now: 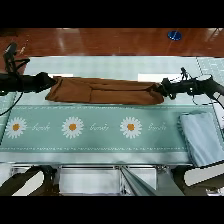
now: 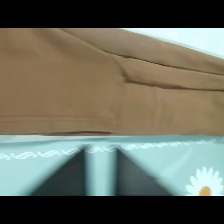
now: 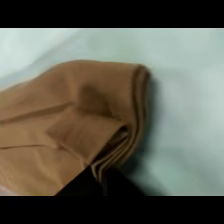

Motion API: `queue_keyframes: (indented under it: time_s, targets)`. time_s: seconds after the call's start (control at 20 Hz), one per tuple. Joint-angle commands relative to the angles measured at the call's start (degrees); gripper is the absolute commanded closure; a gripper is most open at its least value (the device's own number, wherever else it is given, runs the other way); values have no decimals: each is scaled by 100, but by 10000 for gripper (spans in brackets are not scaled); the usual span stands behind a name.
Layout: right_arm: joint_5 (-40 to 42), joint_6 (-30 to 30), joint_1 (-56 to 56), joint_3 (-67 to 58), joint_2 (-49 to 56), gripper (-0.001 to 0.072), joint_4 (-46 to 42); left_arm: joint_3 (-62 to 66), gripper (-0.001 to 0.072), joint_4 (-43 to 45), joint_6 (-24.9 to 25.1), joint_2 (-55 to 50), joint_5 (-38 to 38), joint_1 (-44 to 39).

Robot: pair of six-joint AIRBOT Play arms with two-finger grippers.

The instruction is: Fold the shirts.

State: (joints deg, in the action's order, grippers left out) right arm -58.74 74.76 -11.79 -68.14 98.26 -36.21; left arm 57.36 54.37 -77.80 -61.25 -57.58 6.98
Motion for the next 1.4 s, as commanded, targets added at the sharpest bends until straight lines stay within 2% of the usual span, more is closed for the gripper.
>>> queue_keyframes:
  time_s: [0.0, 0.1, 0.25, 0.45, 0.6, 0.8, 1.0, 1.15, 1.25, 1.35]
  targets:
    - [-437, -37, 138, -81, -612, 691, -522, -22, 687, -247, 48, -7, 44, -293]
    - [-651, 20, 138, 122, -1412, 691, -997, -22, 687, -570, 85, -151, 63, -737]
    - [-643, 118, 138, 942, -3029, 691, -1244, 63, 688, -905, 232, -632, 533, -1722]
    - [-988, 455, 136, 1947, -5198, 691, -1239, 977, 688, -938, 153, -1950, 660, -3005]
    - [-1344, 909, 136, 2059, -6408, 691, -1241, 1891, 688, -940, -101, -3027, 540, -3753]
    - [-1606, 1366, 131, 2059, -7243, 691, -1220, 2758, 688, -1056, -566, -4155, 52, -4743]
    - [-1596, 1423, 131, 2059, -7318, 691, -1187, 2859, 688, -1735, -540, -4603, 0, -5563]
    - [-1558, 1423, 131, 2057, -7294, 691, -1189, 2981, 688, -1733, -544, -4597, -90, -5574]
    - [-1574, 1419, 131, 2059, -7294, 691, -1193, 3198, 687, -1735, -737, -4559, -439, -5042]
    - [-1552, 1421, 131, 2059, -7252, 691, -1202, 3272, 688, -1727, -750, -4356, -881, -4162]
